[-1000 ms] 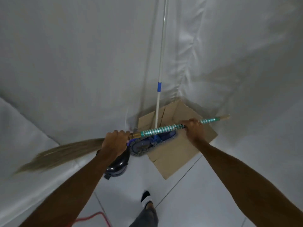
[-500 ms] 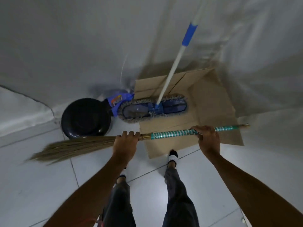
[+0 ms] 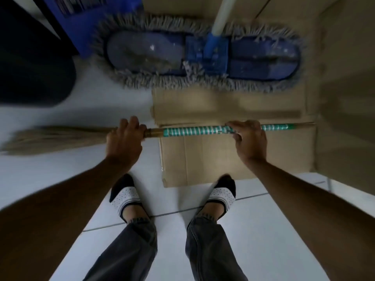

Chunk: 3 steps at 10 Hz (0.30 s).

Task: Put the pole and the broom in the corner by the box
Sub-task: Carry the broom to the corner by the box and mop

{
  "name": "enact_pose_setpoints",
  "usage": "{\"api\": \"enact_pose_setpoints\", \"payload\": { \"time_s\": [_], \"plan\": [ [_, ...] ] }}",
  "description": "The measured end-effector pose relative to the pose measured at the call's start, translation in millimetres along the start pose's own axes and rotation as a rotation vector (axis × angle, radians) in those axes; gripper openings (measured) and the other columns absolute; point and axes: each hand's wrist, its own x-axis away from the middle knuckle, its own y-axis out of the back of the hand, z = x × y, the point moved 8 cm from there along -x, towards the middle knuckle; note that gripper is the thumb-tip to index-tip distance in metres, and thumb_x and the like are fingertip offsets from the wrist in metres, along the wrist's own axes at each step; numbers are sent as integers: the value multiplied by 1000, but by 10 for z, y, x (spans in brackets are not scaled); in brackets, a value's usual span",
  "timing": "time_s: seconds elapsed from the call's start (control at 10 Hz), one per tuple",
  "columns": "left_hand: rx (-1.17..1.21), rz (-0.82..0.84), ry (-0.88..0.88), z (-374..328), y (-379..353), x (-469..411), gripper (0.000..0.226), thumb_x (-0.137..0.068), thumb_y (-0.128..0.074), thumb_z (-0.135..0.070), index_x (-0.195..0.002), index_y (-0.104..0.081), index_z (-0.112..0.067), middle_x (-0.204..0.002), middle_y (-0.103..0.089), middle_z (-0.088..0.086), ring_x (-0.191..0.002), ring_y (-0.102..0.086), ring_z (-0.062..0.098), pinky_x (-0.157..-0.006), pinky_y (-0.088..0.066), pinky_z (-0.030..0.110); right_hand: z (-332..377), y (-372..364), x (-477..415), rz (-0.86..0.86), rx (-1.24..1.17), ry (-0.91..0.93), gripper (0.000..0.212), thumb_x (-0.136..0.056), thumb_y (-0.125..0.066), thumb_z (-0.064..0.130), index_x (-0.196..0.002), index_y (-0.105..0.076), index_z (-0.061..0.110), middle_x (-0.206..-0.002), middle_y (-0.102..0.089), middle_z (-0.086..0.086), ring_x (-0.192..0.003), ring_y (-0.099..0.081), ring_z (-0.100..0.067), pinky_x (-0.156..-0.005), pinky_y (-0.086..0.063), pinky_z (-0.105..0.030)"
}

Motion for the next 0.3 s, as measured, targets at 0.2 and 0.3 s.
{"api": "enact_pose_setpoints", "payload": {
  "time_s": [0.2, 0.3],
  "plan": [
    [-3, 16, 56, 29, -532, -231, 33, -84, -70, 0, -114, -56, -1, -113, -54, 20, -99, -55, 40, -68, -52, 49, -98, -483, -167, -21, 69, 52, 39, -90, -62, 21, -127, -65, 29, -133, -58, -3, -124, -47, -33, -94, -48, -47],
    [55, -6, 46, 47, -521, -246, 43, -86, -71, -6, -123, -51, -2, -121, -54, 20, -108, -55, 39, -87, -53, 52, -55, -458, -139, -35, 109, 54, 42, -90, -62, 26, -132, -61, 27, -143, -50, -7, -129, -44, -34, -97, -47, -48]
  ]
}}
